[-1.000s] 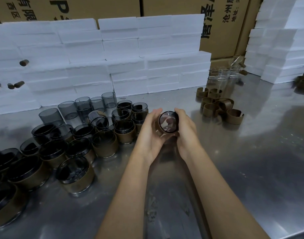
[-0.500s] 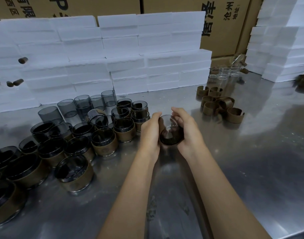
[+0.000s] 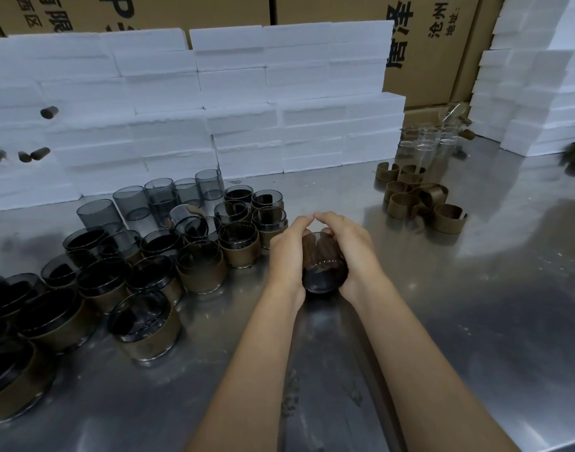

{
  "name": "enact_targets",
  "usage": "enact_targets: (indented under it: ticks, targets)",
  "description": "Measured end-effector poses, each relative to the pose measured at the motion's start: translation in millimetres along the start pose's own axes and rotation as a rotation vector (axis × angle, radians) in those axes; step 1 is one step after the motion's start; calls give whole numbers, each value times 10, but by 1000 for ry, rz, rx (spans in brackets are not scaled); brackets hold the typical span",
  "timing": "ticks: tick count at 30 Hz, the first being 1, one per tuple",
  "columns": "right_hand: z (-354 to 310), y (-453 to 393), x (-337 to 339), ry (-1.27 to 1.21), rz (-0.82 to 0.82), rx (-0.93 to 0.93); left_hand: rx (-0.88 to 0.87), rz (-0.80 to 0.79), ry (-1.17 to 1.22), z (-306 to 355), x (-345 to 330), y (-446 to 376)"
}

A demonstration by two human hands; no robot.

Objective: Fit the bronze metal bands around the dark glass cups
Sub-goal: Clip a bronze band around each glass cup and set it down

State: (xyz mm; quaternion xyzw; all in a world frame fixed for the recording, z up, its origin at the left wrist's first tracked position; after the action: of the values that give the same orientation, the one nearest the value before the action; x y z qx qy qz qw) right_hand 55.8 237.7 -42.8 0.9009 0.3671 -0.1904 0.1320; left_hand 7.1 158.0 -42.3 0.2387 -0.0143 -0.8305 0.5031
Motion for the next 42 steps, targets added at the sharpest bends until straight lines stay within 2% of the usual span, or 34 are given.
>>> enact_targets:
  ticks: [9, 14, 18, 22, 24, 26, 28, 32, 35, 38, 42]
  targets:
    - [-13, 57, -22, 28, 11, -10, -6, 10, 3, 0, 37, -23]
    - [-63, 31, 34, 17, 89, 42, -87, -20, -119, 31, 38, -112]
    - [-201, 9, 160, 37, 261, 200, -103, -181, -262, 43, -60, -67]
    - [-343, -2, 285, 76, 371, 403, -31, -306, -407, -55, -160, 10]
    - [-369, -1, 320, 94, 387, 433, -33, -295, -373, -57, -167, 1]
    - [-374, 10, 297, 88, 348, 423, -55, -219, -258, -32, -147, -19]
    - [-342, 2, 230, 75, 234, 354, -57, -171, -81, 3, -141, -34]
    - [-191, 39, 66, 192, -11, 103, 10, -186, 288, 86, -92, -83]
    - [-134, 101, -39, 285, -145, 63, 1, -181, 415, 103, -33, -116]
    - [-153, 139, -53, 309, -187, 111, -13, -133, 370, 90, 2, -120]
    - [-196, 130, 3, 310, -152, 187, -54, -96, 107, 61, 13, -122]
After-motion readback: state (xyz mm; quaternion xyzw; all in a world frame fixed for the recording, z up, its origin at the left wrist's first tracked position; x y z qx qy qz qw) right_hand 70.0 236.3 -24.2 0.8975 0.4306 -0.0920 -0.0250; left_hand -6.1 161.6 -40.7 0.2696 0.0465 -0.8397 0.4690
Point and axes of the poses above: each hand's wrist, its own y-axis away from the middle knuckle, its own x-axis out of the back of the hand, z = x × y, the point moved 4 cm from there along -y, towards the middle knuckle, and after that the axes turned 3 degrees about x, right-handed, at the moved point
